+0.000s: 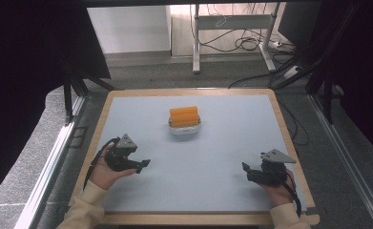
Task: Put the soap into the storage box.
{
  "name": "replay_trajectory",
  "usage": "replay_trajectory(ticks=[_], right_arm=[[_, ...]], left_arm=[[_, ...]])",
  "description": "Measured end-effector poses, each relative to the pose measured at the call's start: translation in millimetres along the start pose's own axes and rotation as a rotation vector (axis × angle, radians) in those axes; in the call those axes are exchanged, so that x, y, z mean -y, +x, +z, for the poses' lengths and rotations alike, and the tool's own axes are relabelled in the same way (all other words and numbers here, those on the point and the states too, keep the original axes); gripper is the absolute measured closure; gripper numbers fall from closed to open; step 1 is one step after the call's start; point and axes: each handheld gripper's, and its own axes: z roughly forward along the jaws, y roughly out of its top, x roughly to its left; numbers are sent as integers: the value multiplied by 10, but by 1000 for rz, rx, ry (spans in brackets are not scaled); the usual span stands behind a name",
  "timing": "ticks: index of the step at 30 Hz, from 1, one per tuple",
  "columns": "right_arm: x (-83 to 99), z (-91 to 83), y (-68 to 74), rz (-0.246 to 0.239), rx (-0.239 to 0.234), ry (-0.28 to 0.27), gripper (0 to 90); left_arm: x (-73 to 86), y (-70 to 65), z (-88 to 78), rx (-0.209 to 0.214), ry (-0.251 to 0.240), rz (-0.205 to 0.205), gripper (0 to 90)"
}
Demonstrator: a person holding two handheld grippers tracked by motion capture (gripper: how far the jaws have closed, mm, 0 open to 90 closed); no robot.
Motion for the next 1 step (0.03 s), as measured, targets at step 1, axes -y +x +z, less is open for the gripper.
replay_trajectory(ticks=[1], right_arm=[[1, 0, -2, 2, 0, 0, 175]], left_arm=[[0, 1, 2, -1, 3, 0, 244]])
